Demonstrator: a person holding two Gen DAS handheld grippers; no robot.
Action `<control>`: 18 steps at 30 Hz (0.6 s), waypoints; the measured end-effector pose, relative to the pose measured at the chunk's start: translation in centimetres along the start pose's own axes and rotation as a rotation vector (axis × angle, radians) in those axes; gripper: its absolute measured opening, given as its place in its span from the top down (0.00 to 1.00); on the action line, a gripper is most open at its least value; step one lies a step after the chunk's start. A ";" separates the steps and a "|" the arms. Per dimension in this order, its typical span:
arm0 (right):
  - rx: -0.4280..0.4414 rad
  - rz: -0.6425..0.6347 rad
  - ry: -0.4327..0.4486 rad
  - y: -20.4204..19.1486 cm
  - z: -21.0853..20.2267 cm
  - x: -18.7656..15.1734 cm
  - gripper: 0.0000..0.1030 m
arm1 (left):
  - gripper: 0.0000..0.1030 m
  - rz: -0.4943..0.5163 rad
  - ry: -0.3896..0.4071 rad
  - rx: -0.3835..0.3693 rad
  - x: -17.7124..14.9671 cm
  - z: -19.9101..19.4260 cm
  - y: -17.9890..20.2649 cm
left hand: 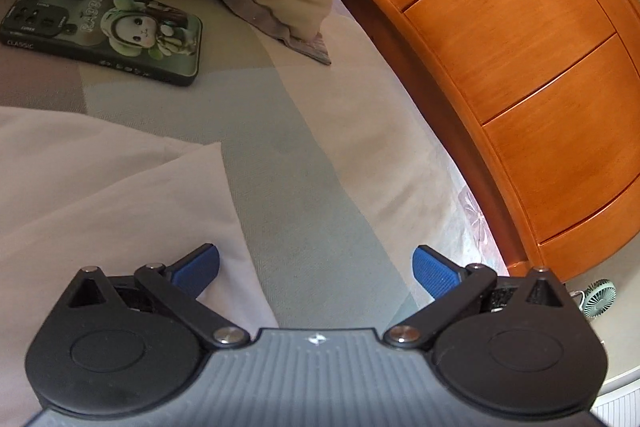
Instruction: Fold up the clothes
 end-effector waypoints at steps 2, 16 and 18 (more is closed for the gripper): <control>-0.002 -0.005 0.001 -0.1 0.0 0.0 0.00 | 0.01 0.021 0.010 0.000 0.4 0.3 0.5; -0.001 0.020 0.001 0.5 -1.1 -0.2 0.00 | 0.01 0.117 0.064 0.080 2.0 -0.9 1.2; -0.001 0.031 0.006 0.7 -1.5 -0.2 0.00 | 0.01 0.124 0.038 0.047 0.8 -1.9 1.3</control>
Point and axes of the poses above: each gripper's, at about its wrist camera, not at the fingertips, and z roughly the way its jaws point, y to its right, x to its top, the point moved 7 cm from there along z, roughly the way its jaws point, and after that the axes turned 3 degrees about x, right-handed, at the moved point
